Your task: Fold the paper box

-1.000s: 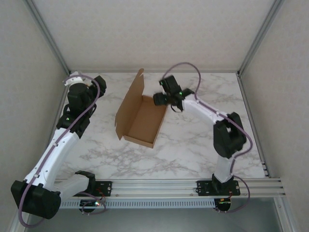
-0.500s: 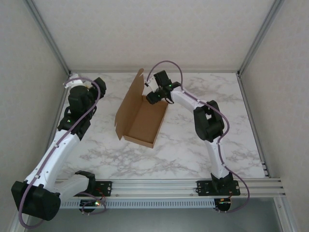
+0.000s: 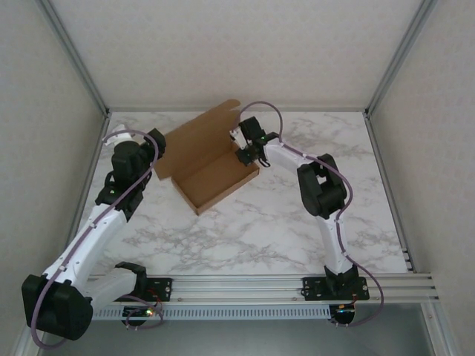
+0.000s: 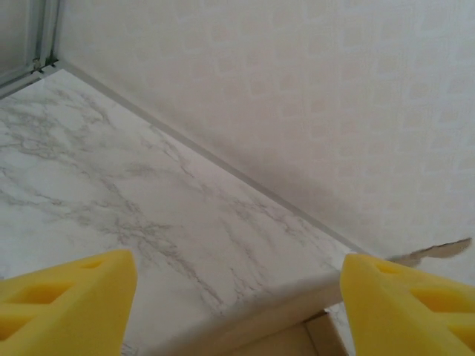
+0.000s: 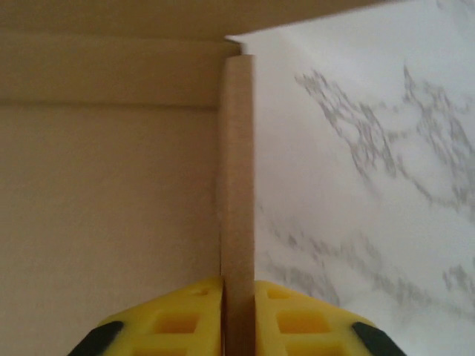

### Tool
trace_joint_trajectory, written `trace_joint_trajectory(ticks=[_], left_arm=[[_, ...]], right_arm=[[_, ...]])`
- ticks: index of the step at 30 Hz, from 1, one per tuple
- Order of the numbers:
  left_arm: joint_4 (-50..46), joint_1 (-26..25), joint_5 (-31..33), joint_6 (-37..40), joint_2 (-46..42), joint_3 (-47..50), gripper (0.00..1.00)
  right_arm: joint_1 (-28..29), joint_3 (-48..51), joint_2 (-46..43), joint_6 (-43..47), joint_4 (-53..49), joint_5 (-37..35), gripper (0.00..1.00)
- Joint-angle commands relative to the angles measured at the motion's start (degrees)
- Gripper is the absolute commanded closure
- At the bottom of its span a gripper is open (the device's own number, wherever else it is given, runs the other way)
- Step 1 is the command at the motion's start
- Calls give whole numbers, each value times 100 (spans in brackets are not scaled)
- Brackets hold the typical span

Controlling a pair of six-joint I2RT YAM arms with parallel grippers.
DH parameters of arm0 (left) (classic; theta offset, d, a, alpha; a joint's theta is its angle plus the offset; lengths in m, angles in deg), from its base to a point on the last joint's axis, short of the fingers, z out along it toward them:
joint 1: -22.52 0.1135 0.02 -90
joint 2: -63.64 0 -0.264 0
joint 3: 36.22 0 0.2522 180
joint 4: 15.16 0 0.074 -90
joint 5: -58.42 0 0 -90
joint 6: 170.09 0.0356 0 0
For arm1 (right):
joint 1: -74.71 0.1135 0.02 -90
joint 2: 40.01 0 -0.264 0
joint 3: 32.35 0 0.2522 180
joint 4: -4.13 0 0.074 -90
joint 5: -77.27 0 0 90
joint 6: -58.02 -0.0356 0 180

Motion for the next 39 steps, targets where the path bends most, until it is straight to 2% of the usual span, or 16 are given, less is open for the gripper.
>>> trace_joint_trajectory(ticks=[1,5,9,12,16,24,35,39], left_arm=[[317,-33,239,-55,-274,66,26],[343,-153,369,12,-408,160,24],[327,-259,525,97,-485,174,23],[317,-290,601,145,-518,143,23],[317,-308,660,163,-577,172,22],[264,-343,743,198,-630,174,20],[262,-375,833,224,-671,197,18],[273,-384,861,232,-684,213,17]], right_arm=[[-27,572,-438,-522,-210,-292,87],[-17,1161,-741,-580,-202,-267,84],[-28,1203,-816,-553,-425,-203,69],[-52,1042,-828,-494,-629,51,66],[-61,698,-632,-368,-999,166,69],[-110,189,-200,-329,-1209,-138,75],[-113,-351,238,-307,-1576,-149,79],[-109,-378,280,-309,-1642,-193,85]])
